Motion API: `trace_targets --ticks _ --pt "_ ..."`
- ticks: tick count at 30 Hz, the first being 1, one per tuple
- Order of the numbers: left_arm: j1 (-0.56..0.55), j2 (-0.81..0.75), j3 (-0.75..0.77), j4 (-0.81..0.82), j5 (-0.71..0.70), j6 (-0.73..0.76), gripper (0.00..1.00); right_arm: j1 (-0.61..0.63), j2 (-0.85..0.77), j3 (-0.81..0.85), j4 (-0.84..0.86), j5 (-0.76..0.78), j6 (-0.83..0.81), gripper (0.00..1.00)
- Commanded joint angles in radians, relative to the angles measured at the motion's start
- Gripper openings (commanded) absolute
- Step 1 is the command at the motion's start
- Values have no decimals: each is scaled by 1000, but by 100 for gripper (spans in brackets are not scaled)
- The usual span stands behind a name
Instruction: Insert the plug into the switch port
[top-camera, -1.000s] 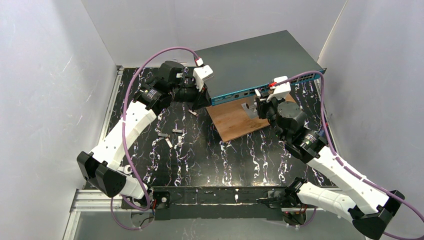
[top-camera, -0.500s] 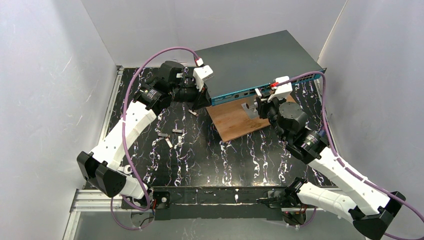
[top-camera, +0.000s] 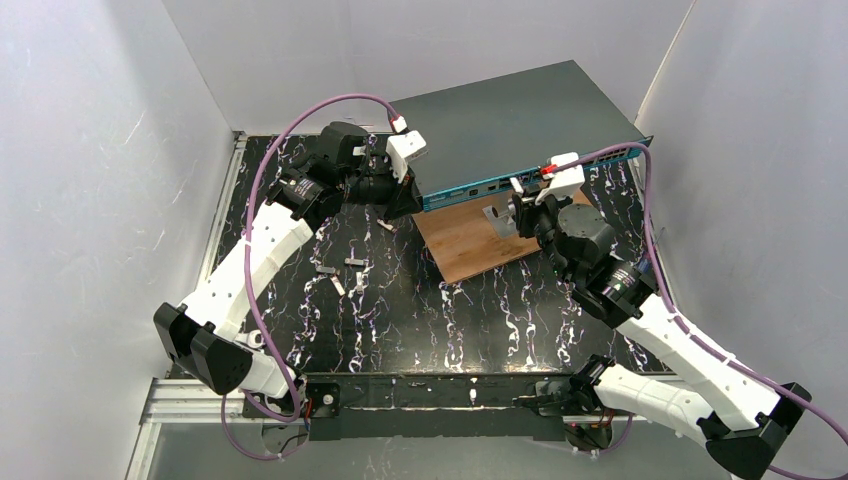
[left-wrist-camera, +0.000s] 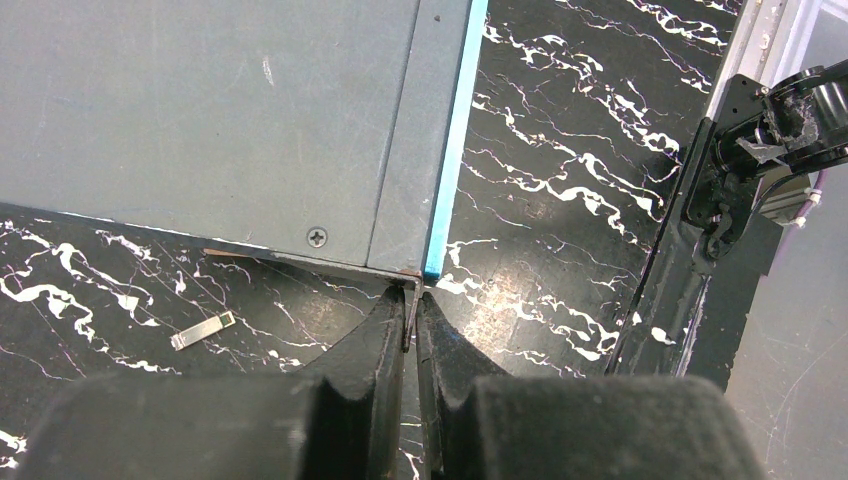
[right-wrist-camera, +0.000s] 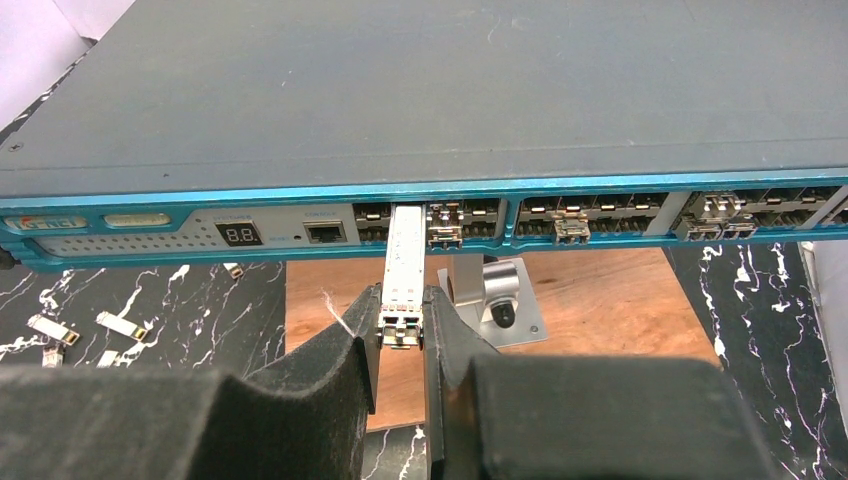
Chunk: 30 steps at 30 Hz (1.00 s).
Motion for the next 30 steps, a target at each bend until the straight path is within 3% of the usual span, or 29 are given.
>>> trace_targets --ticks 1,30 --pt "-17 -36 0 -65 69 -3 0 1 -15 34 18 25 7 1" --pt "-18 -55 -9 -68 65 1 0 1 -26 156 -224 95 -41 1"
